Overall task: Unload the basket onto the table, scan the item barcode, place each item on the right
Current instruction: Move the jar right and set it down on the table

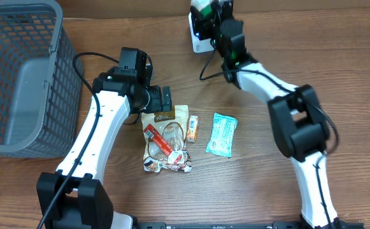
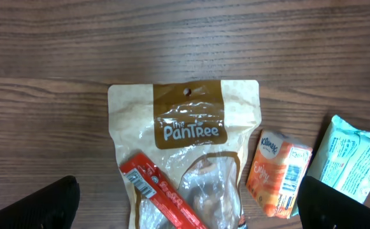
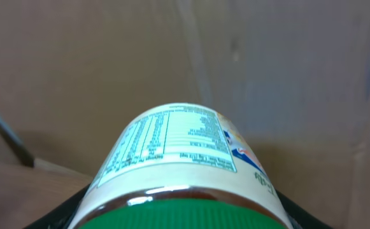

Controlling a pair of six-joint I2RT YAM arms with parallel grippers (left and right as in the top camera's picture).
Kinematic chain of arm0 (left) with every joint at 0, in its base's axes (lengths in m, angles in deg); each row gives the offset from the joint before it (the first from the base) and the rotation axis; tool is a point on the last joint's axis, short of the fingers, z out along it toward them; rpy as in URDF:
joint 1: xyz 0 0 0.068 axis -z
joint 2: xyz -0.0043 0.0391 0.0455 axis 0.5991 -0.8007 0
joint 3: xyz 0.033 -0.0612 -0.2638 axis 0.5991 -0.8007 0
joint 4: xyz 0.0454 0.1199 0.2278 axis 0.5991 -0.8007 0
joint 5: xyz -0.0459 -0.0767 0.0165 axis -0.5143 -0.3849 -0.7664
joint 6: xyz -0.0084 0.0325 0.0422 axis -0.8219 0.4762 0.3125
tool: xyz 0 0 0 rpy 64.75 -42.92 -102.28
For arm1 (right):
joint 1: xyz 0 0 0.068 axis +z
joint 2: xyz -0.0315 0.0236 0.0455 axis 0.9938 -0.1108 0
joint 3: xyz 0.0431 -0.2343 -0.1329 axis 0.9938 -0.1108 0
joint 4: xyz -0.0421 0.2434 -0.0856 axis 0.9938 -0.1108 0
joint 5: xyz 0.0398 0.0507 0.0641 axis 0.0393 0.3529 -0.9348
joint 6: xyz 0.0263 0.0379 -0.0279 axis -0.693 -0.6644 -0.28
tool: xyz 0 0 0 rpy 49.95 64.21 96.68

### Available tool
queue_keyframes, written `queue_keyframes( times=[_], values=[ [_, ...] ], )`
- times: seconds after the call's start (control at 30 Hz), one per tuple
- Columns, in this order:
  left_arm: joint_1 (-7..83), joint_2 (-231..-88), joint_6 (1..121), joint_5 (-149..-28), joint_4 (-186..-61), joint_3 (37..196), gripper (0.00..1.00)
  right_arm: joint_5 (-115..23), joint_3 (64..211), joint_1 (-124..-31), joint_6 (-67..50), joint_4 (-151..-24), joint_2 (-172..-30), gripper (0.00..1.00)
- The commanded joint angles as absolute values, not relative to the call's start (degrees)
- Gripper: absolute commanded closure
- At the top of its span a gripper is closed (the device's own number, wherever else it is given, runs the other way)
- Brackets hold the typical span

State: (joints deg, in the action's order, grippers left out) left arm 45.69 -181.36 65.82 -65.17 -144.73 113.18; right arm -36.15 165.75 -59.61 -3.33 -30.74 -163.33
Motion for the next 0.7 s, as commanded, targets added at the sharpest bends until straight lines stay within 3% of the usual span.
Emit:
queue_keyframes(
  times=[0.0, 0.23, 0.47, 0.67],
  values=[
    [45.45, -180.45, 65.42, -65.17, -144.66, 113.95, 0.00, -36.96, 167.78, -59.82, -3.39, -37.93, -149.48, 0.96],
    [45.45, -180.45, 65.42, -65.17, -144.66, 113.95, 0.00, -36.11, 167.78, -62.27, -3.35, -75.42, -135.79, 0.96],
    [45.45, -180.45, 65.42, -65.17, -144.66, 113.95, 0.00, -36.09, 166.36, -69.40, -8.07, -115.66, -133.98, 0.96],
    [45.45, -180.45, 65.42, -65.17, -144.66, 113.95, 0.00, -36.11, 157.00, -77.75, -12.25, -129.27, -133.98, 0.96]
  ],
)
